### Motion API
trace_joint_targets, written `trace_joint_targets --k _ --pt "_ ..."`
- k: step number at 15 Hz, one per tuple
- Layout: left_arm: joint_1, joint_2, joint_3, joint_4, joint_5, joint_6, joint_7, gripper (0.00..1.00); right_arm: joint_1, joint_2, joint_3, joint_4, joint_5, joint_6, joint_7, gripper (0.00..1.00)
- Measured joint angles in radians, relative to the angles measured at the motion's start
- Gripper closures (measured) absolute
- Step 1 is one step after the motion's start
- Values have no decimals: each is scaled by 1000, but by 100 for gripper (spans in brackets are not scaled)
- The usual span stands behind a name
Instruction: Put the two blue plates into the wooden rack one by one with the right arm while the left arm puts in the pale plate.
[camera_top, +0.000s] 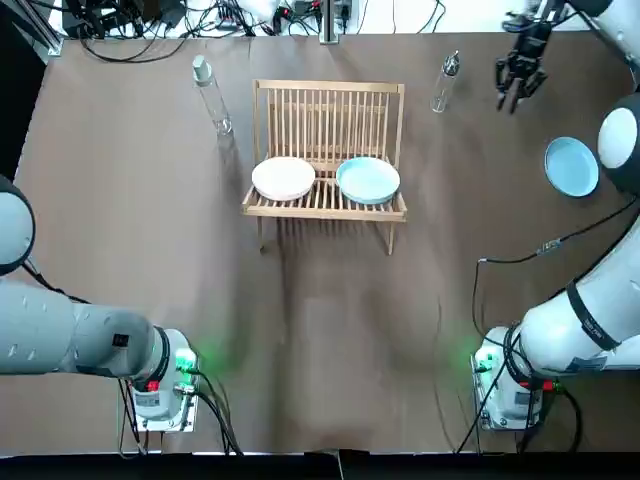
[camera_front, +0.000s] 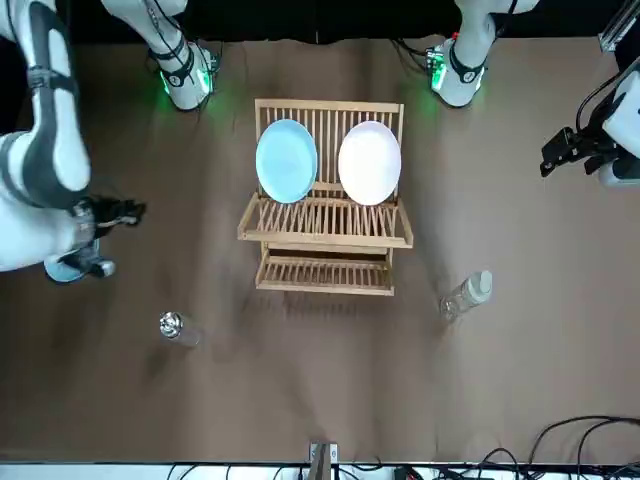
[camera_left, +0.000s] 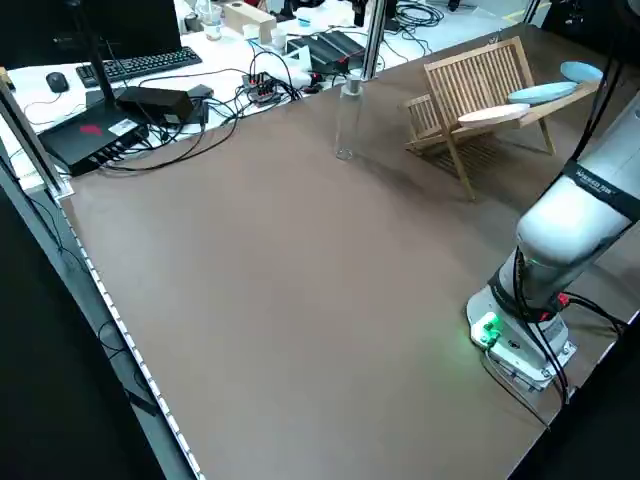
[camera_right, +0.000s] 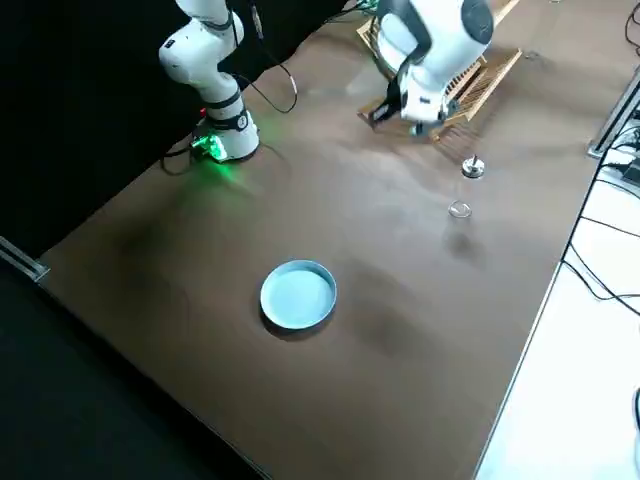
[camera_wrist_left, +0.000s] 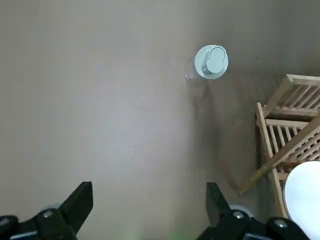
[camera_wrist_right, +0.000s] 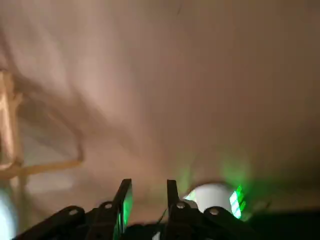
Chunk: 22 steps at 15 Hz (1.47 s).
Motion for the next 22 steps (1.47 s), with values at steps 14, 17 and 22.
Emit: trace_joint_targets --k 14,17,22 --pt "-5 30 1 -4 0 -15 0 0 -447 257 -2 -5 -197 689 -796 41" --pt "-7 30 0 -4 0 -29 0 0 -497 313 -3 -5 -268 768 -837 39" --pt "-7 30 0 -4 0 -43 0 0 -565 357 -2 -6 -289 794 -925 35"
